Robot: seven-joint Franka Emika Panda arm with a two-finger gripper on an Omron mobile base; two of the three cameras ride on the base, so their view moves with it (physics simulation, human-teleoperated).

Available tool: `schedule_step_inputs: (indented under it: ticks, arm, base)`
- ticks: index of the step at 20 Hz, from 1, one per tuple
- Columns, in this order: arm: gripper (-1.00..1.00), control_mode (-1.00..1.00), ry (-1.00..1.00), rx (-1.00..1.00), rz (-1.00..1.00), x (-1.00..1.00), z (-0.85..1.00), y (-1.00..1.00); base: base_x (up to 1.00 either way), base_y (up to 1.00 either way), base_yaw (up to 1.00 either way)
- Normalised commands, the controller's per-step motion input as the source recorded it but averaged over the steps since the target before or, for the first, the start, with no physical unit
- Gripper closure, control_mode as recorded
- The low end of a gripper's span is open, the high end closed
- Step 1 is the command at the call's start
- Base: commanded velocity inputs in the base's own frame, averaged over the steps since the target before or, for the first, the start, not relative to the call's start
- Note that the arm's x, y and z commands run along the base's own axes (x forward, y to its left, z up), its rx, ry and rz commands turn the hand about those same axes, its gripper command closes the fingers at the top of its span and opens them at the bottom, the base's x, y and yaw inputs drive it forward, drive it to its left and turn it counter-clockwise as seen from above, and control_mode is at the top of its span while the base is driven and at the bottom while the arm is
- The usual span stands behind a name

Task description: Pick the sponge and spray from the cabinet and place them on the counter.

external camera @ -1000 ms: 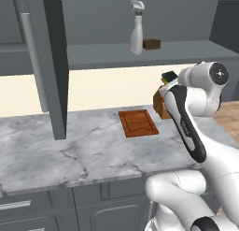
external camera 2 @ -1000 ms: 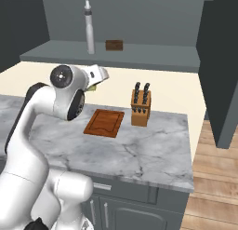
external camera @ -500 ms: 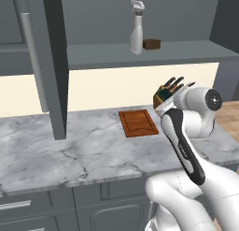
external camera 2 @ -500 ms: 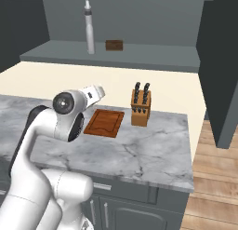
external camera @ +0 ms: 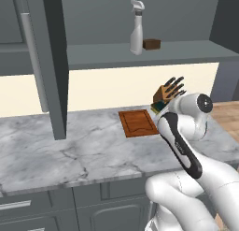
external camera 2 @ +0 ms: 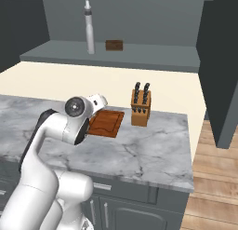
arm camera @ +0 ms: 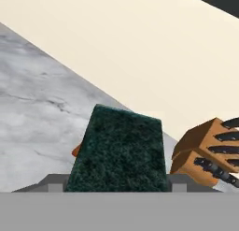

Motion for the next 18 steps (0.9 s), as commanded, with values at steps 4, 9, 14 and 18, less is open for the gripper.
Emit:
schedule_step_inputs:
  ticks: [4, 9, 14, 18]
  arm:
    - [1.00, -1.00, 0.10, -0.03, 0.04, 0.18, -0.65, 0.01]
    - [1.00, -1.00, 0.09, 0.00, 0.04, 0.21, -0.67, 0.08]
    - [1.00, -1.00, 0.08, 0.00, 0.02, 0.38, -0.62, 0.15]
    - [1.00, -1.00, 0.10, 0.00, 0.02, 0.40, -0.65, 0.16]
  base:
    - [0.00, 0.00, 0.00]
    - [0.00, 0.00, 0.00]
    - [0.00, 0.00, 0.00]
    - [0.00, 0.00, 0.00]
